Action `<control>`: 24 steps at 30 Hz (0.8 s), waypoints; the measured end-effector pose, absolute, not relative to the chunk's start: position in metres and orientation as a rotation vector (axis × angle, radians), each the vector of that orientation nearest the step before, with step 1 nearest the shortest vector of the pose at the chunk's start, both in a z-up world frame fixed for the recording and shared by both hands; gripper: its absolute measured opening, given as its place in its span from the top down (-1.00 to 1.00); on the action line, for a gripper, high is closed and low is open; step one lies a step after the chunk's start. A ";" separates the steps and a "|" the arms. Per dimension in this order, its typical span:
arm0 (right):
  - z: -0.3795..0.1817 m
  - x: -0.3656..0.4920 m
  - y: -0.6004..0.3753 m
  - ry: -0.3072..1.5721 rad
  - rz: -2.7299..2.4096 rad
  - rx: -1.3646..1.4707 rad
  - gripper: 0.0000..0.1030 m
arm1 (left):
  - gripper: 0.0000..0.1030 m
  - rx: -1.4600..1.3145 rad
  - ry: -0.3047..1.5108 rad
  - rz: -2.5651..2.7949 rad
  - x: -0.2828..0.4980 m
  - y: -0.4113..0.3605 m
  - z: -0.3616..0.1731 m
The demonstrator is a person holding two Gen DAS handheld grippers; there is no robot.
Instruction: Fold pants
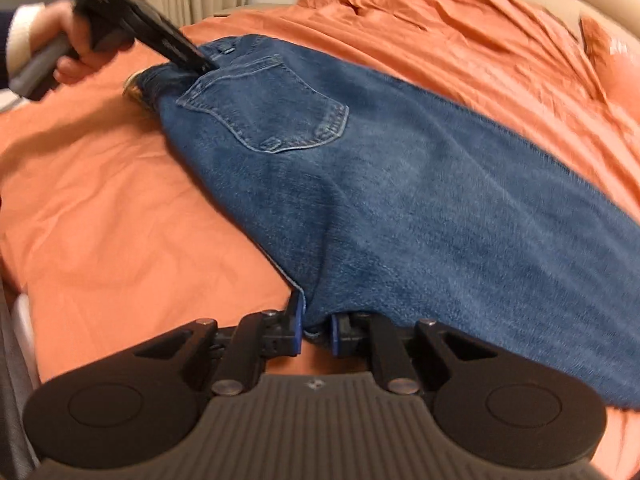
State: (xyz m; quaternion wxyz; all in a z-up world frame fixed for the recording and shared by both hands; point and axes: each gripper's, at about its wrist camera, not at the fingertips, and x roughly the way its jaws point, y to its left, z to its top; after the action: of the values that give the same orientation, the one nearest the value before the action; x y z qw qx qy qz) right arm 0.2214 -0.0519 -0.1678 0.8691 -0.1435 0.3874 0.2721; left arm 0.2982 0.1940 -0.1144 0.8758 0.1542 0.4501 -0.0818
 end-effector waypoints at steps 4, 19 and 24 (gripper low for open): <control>-0.170 0.228 -0.052 0.826 0.577 -0.278 0.84 | 0.66 0.329 0.985 -0.130 0.324 0.192 -0.129; -0.148 0.224 -0.090 0.919 0.561 -0.094 0.52 | 0.66 0.379 0.907 -0.129 0.267 0.168 -0.072; -0.127 0.217 -0.114 0.863 0.481 -0.065 0.53 | 0.63 0.427 0.916 -0.263 0.230 0.128 -0.067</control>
State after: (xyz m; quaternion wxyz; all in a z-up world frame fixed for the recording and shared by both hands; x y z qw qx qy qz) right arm 0.2168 -0.1138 -0.1269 0.8800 -0.0313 0.4140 0.2309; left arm 0.2298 0.1280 -0.0669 0.8668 0.2038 0.4374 -0.1257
